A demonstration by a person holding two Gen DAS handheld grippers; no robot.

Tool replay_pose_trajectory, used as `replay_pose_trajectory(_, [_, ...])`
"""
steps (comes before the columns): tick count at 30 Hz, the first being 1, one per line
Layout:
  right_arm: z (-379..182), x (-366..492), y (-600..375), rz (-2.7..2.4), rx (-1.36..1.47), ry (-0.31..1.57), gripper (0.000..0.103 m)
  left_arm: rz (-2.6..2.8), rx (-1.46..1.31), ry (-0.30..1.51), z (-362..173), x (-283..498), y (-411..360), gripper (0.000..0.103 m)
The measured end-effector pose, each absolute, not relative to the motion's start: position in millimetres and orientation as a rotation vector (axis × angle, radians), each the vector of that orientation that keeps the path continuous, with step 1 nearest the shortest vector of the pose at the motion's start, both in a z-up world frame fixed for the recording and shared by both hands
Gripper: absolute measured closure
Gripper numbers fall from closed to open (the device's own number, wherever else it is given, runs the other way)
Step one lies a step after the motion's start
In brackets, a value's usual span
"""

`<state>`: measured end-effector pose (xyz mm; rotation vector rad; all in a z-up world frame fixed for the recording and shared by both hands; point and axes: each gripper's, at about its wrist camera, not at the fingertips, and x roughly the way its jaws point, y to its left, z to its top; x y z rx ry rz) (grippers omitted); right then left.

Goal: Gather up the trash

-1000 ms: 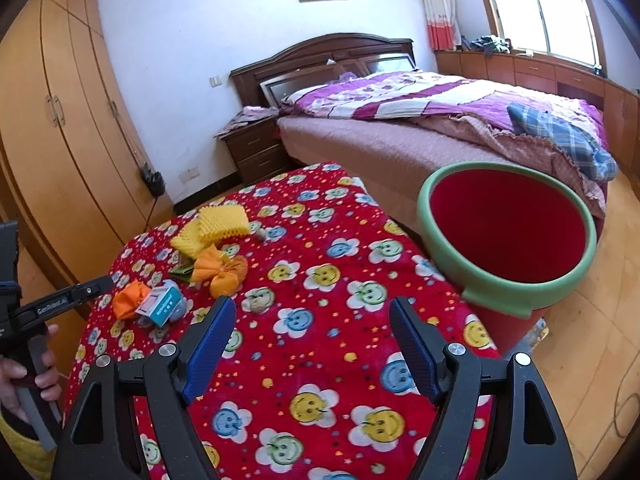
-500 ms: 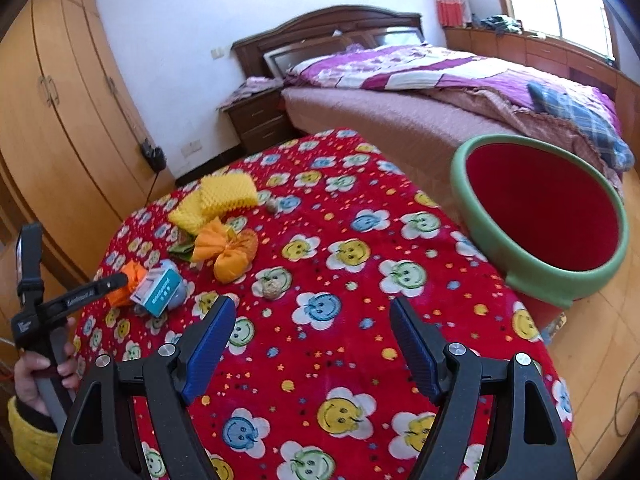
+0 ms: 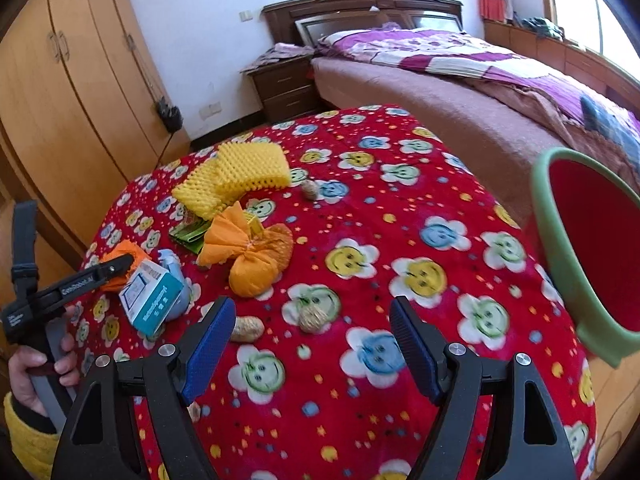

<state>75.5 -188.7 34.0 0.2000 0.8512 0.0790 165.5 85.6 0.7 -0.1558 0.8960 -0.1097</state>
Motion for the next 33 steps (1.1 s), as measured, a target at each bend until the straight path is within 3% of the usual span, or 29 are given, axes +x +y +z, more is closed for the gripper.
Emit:
replay_pose_trajectory(8, [28.7,103.4,-165.6,0.103,0.174,0.861,0.023,-0.117,-0.152,0.902,-1.7,167.1,85.8,0.039])
replay_pose_trajectory(15, [17.1,118.7,-157.1,0.101,0.191,0.895,0.047,-0.126,-0.176,0.898,-1.2,168.1,87.3,0.039])
replay_pose_trajectory(27, [10.9,115.4,-151.4,0.149,0.23,0.901,0.075,-0.135,-0.178,0.89,0.2,161.0,80.5,0.067])
replay_pose_trajectory(29, [12.6,111.9,-152.6,0.161,0.241,0.892,0.078,-0.137,-0.185,0.889,1.6,158.7,80.7,0.074])
replay_pose_trajectory(33, [22.3,100.5,-156.6,0.17,0.258,0.857,0.08,-0.146,-0.199,0.879,8.7,151.9,80.2,0.077])
